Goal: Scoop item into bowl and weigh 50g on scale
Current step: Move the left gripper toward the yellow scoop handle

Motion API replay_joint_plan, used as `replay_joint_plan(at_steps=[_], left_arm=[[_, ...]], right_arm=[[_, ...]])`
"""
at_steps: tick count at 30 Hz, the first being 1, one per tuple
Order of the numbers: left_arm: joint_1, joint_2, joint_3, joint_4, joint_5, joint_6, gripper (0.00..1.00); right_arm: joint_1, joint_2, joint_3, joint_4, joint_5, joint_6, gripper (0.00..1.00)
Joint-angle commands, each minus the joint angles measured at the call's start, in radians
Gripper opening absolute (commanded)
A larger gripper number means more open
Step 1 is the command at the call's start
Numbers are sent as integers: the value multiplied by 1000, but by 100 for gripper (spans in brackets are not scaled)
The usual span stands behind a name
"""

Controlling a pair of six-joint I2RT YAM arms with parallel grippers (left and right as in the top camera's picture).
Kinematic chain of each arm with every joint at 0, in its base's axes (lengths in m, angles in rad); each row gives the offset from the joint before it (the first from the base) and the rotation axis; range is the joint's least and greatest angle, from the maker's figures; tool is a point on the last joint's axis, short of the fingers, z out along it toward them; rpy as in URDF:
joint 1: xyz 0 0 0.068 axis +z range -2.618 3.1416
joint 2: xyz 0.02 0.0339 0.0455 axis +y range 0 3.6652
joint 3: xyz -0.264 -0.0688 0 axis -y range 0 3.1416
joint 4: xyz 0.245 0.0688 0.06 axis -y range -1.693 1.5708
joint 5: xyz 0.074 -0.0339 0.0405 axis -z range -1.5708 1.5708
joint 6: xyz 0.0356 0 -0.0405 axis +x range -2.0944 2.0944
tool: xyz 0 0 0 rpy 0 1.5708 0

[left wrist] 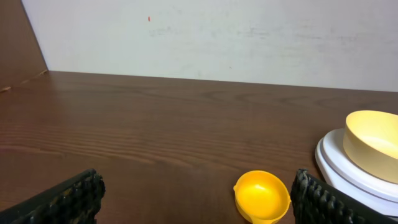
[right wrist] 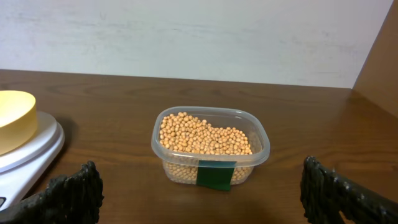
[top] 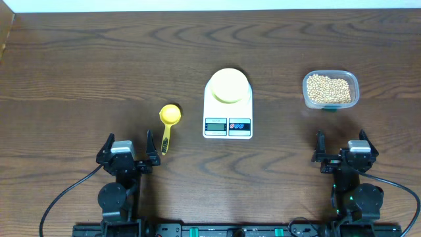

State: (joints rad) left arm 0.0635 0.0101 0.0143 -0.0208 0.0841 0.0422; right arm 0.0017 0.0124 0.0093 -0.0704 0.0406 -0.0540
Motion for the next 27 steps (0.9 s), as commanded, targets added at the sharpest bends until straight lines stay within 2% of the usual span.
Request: replay_joint_plan(at_steps=[1, 27], left_arm=[[-3, -6, -10, -43, 35, 6, 98], [-3, -6, -10, -42, 49, 1, 98]], right_arm=[[-10, -6, -4, -1, -2, 16, 99], [-10, -6, -4, -1, -2, 16, 99]])
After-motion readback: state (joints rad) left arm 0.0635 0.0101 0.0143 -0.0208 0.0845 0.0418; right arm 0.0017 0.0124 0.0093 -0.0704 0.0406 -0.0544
